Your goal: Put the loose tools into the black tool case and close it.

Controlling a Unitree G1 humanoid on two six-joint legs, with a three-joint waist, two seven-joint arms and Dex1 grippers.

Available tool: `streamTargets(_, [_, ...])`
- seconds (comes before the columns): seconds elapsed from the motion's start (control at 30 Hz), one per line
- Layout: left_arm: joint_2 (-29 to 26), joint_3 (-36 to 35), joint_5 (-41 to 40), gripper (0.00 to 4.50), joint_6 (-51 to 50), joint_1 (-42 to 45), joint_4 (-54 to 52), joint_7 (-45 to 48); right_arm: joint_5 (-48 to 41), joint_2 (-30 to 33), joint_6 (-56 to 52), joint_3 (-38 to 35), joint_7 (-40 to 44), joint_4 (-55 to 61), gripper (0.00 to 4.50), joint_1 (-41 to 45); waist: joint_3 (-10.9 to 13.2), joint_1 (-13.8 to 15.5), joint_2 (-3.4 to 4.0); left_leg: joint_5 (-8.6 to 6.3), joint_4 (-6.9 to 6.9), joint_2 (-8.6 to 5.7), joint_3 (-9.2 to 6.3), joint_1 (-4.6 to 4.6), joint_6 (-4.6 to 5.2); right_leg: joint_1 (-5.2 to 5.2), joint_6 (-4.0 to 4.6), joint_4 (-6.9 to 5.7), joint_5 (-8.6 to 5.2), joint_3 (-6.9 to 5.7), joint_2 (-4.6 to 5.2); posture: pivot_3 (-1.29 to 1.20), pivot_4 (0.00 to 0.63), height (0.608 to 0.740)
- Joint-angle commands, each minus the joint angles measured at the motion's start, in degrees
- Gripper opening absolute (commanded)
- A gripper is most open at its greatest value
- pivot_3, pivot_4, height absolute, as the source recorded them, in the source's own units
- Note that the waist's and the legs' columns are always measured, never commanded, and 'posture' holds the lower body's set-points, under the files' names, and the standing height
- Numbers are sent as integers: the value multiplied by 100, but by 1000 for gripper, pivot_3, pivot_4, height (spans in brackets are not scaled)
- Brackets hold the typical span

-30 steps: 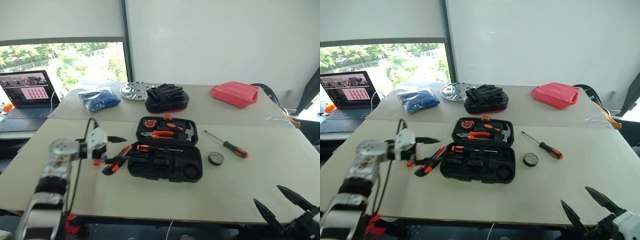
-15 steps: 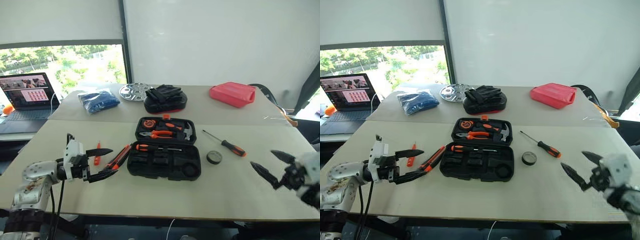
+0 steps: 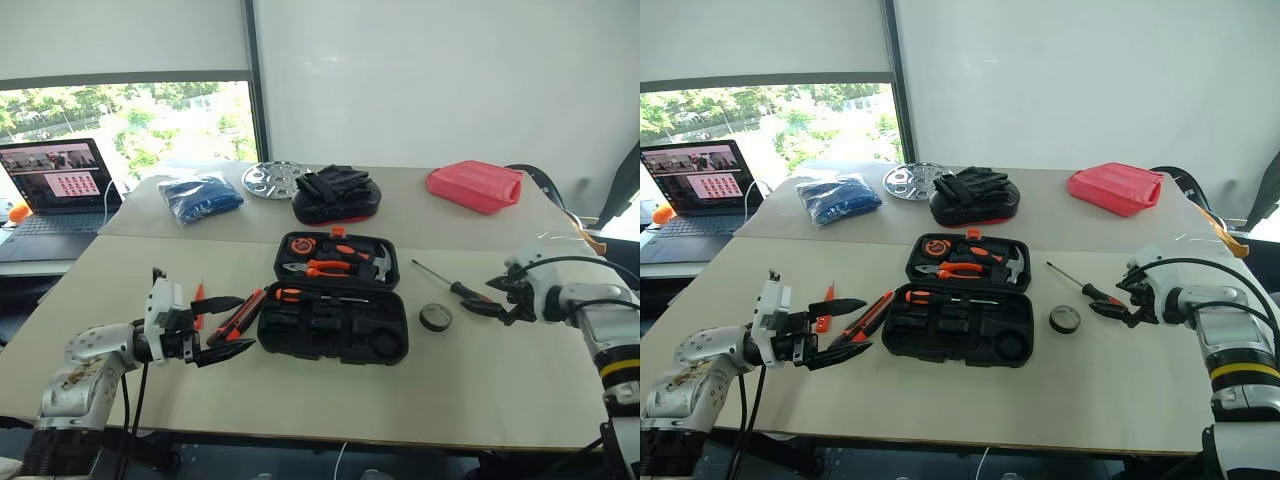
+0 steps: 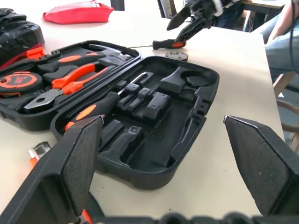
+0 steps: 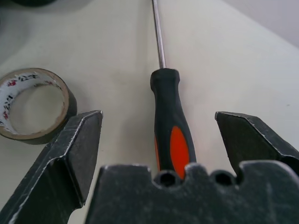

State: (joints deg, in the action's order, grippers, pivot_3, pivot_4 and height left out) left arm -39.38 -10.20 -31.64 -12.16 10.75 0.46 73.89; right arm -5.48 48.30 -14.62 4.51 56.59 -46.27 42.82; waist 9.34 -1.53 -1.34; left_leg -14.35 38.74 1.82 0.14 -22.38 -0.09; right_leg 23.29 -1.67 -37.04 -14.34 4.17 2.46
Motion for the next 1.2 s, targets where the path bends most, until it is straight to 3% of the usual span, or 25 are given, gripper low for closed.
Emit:
streamTargets(0.03, [-29, -72, -84, 4500, 6, 39, -189, -60, 358, -70, 296, 125, 68, -740, 3983, 514, 0, -13, 1, 0, 1, 0, -1, 1, 0, 0, 0, -2, 0, 0, 0, 0, 150, 740])
streamTargets(0.13, [-26, -22, -56, 4500, 12, 81, -182, -51, 535, -221, 596, 115, -142, -1366, 3092, 869, 0, -56, 1, 0, 0, 0, -1, 3, 0, 0, 0, -4, 0, 0, 0, 0, 150, 740])
streamTargets(0.33, [-31, -8, -75, 4500, -15, 126, -243, -86, 435, -155, 1429, -135, 310, -1615, 1073, 1034, 1, -104, 3, 0, -3, 0, -1, 2, 0, 0, 1, -3, 0, 1, 0, 0, 150, 740])
streamTargets(0.37, [-38, -23, -79, 4500, -15, 111, -249, -91, 426, -83, 1612, -177, 368, -1563, 965, 1033, 2, -105, 3, 0, -3, 0, -1, 3, 0, 0, 1, -3, 0, 1, 0, 0, 150, 740])
streamTargets(0.47, [-71, -119, -92, 4500, -13, 10, -241, -112, 333, 153, 2337, -348, 609, -1136, 965, 1112, 15, -106, 25, 0, -3, 0, -1, 2, 0, 0, 0, -4, 1, 2, 2, 0, 150, 740])
streamTargets(0.57, [-87, -195, -91, 4500, -17, -76, -200, -147, 11, 132, 2069, -348, 1451, -243, 965, 1231, 20, -124, 32, 0, -3, 0, 0, 4, 0, 1, -1, -4, 0, 2, 3, 0, 150, 740])
streamTargets(0.67, [-86, -215, -77, 4500, 1, -123, -135, -179, -163, -71, 1127, -54, 2010, 989, 965, 1127, 20, -202, 33, 0, -6, 8, -1, 9, 0, 2, 3, -9, 3, 3, -5, 0, 150, 740])
streamTargets(0.87, [-50, -223, -33, 4500, 74, -265, -132, -253, -14, -599, -534, 867, 2228, 3067, 965, 768, 20, -207, 33, 0, -5, 10, -10, 6, 0, 5, 6, -15, 4, -4, -3, 0, 150, 740])
streamTargets(1.2, [-43, -376, -108, 4500, 68, -620, -453, -434, 613, -994, -460, 1601, 2004, 2965, 965, 798, 20, -32, 32, 3, 22, -2, -7, -89, -6, 107, 0, -39, 10, -6, 10, 0, 150, 740])
